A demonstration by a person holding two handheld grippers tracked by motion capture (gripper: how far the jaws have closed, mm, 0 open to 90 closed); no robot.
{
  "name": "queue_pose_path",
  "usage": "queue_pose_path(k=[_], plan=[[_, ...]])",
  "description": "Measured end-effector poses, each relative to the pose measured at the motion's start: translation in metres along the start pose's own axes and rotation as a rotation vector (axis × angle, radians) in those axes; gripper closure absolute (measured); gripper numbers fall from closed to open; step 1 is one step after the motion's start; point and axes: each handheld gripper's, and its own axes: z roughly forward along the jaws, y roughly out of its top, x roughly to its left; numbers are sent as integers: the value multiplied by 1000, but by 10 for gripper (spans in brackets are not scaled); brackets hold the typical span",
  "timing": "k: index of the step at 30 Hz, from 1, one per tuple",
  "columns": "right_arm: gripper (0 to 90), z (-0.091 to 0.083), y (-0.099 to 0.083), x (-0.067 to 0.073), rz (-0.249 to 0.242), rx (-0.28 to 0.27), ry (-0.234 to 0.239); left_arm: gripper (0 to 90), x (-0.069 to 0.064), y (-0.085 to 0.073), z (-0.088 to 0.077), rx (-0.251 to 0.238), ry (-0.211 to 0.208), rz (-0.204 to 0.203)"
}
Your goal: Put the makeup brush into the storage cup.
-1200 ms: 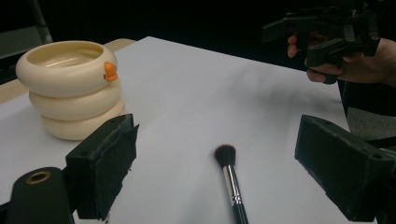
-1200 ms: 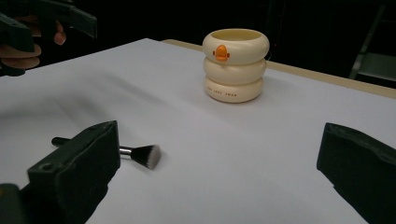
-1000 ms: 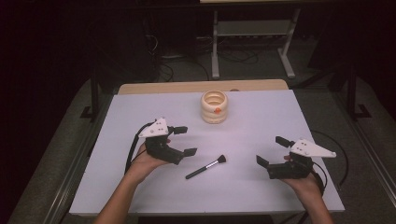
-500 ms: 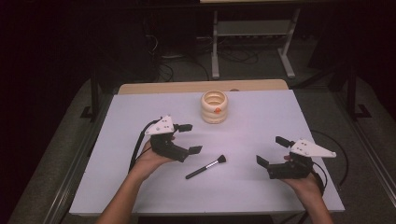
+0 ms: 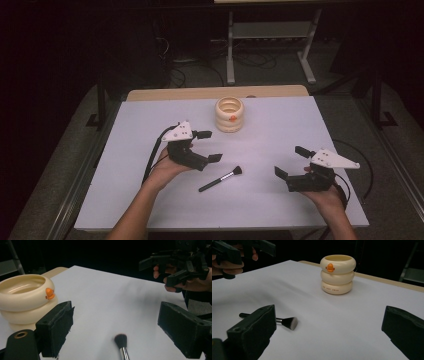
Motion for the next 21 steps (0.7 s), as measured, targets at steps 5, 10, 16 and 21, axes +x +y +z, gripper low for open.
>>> queue_pose_path(k=[5, 10, 16, 21], plan=[[0, 0, 0, 0, -1, 0, 1, 124, 0, 3, 5, 0, 0, 13], [0, 1, 0, 0, -5, 3, 4, 127, 0, 2, 13, 7, -12, 9], [0, 2, -1, 1, -18, 6, 5, 127, -2, -3, 24, 53, -19, 9], [0, 3, -1, 0, -17, 7, 5, 129, -4, -4, 30, 90, -13, 8]])
